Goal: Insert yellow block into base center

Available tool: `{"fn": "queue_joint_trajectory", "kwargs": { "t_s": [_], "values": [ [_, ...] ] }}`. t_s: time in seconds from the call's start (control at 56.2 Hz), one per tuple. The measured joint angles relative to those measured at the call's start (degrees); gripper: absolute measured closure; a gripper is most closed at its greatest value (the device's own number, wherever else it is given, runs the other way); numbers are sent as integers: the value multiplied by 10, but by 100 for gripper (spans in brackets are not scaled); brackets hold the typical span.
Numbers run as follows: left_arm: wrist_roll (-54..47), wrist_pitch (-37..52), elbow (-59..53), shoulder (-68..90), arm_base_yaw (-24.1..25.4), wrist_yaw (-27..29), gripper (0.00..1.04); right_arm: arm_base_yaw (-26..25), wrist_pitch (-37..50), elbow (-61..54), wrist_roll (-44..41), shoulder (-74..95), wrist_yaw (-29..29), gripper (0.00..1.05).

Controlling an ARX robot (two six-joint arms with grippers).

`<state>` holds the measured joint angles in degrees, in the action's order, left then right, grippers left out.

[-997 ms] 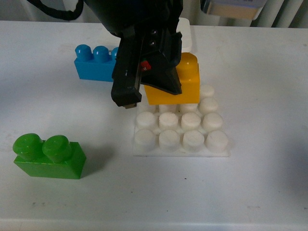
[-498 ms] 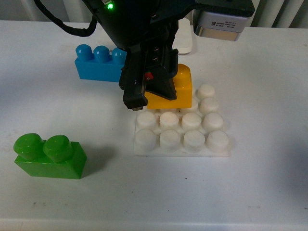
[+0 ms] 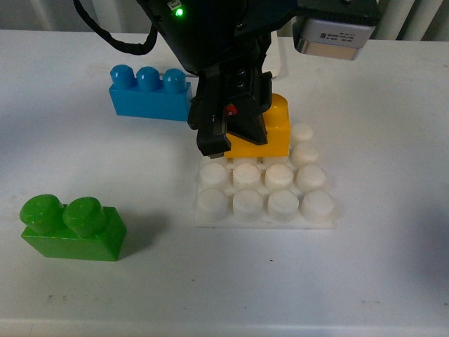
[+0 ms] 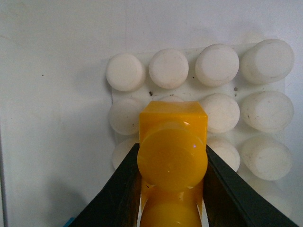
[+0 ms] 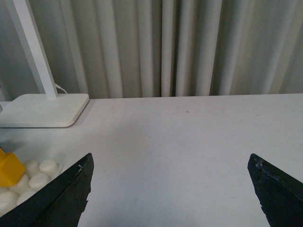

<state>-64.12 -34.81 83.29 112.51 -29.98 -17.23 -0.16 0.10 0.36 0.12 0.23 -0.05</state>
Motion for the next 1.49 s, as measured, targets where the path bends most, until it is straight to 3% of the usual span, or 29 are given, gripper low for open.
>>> {"fn": "queue_joint_trajectory", "kwargs": {
  "t_s": [0.819, 0.961, 1.086, 1.139, 1.335, 1.37, 1.495],
  "values": [
    [25, 54, -26, 18, -6, 7, 73, 0, 0, 0, 0, 0, 0, 9],
    [23, 51, -28, 2, -7, 28, 41, 0, 0, 0, 0, 0, 0, 9],
    [10, 85, -67, -102, -6, 29, 12, 0, 0, 0, 0, 0, 0, 9],
    [5, 109, -91, -144, -4, 40, 5, 0, 0, 0, 0, 0, 0, 9],
    [46, 276, -241, -295, 37, 86, 6, 0, 0, 0, 0, 0, 0, 9],
    [79, 346, -317, -355, 61, 118, 6, 0, 0, 0, 0, 0, 0, 9],
    [149, 437, -450, -476, 102, 170, 6, 0, 0, 0, 0, 0, 0, 9]
  ]
}}
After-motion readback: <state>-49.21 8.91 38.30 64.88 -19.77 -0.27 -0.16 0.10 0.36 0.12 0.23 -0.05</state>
